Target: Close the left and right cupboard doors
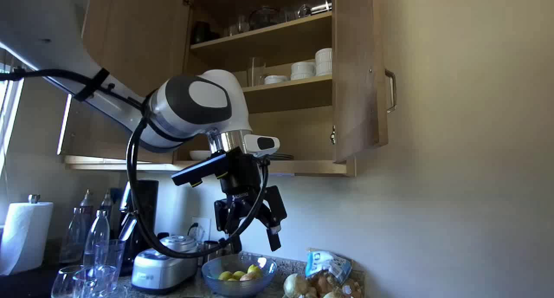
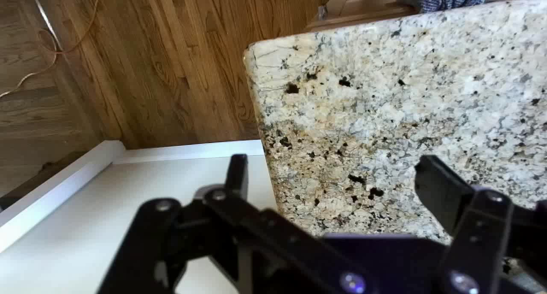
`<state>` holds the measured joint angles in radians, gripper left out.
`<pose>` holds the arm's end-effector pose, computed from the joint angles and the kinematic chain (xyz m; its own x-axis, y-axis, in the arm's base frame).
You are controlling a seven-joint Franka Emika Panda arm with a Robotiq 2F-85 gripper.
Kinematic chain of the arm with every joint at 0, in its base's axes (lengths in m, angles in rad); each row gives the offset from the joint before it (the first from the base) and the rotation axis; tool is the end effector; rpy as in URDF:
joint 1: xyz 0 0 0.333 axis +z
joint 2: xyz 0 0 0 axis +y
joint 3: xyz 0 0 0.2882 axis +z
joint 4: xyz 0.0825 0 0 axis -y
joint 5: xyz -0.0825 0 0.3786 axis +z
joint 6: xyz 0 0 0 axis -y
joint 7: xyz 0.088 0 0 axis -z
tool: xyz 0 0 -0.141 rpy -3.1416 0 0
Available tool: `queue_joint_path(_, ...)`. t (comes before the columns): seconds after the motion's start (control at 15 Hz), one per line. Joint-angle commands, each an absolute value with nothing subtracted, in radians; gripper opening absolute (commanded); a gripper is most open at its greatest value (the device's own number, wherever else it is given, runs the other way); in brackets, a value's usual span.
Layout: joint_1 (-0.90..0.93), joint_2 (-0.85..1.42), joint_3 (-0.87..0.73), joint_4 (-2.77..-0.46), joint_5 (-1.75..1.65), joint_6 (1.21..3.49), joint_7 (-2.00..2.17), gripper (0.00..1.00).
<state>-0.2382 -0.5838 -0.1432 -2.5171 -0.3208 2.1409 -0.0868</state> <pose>0.3733 -0.1728 0.4413 0.9794 -0.1109 0.1690 -0.1492 -0.9607 0.2343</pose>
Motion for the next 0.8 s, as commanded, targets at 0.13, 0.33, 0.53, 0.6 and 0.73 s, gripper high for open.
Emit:
queue_joint_path(0.13,-0.233,-0.584,-0.148,-2.515,-0.323,2.137,-0.085,1.00)
queue_joint_path(0.33,-0.233,-0.583,-0.148,-2.515,-0.323,2.137,-0.085,1.00)
queue_joint_path(0.53,-0.226,-0.587,-0.147,-2.517,-0.316,2.138,-0.088,1.00)
queue_joint_path(0.6,-0.215,-0.597,-0.143,-2.522,-0.311,2.140,-0.097,1.00)
queue_joint_path(0.73,-0.189,-0.631,-0.137,-2.537,-0.293,2.140,-0.117,1.00)
